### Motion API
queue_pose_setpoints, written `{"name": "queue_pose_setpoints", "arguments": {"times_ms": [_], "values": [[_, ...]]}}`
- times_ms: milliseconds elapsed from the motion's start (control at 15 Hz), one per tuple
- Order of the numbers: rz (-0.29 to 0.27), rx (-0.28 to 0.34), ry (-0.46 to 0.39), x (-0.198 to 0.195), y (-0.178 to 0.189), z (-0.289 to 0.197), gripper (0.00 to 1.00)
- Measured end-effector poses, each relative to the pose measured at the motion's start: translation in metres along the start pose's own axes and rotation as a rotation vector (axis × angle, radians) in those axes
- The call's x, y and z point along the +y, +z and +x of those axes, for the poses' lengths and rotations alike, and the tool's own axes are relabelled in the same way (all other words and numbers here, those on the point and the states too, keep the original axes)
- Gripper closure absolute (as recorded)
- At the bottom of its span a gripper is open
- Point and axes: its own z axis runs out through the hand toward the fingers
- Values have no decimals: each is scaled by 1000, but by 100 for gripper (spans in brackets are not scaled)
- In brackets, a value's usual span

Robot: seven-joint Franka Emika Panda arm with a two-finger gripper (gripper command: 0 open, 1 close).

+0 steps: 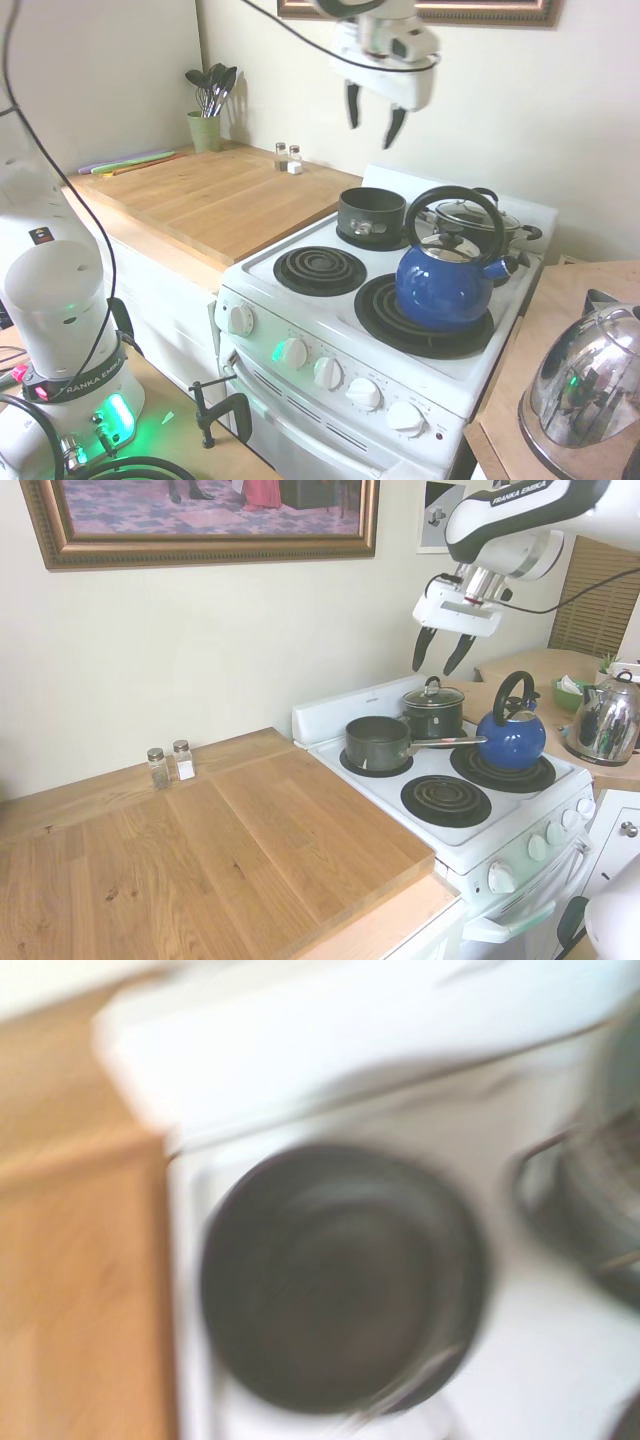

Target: Uncover the lid of the pot

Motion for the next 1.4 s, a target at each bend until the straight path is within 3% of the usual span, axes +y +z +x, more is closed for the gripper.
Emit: {"name": "queue_pose_setpoints", "arguments": {"times_ms": [200,400,533,867,1133,1200,1400], "values": [[-17,53,147,9,-22,58,0],[-59,94,258,6,-6,111,0],[-75,86,271,0,20,133,0],[-47,34,247,-23,58,135,0],[-42,28,282,-17,103,151,0],[-44,32,292,-13,110,156,100],[-41,57,315,-11,123,164,100]]}}
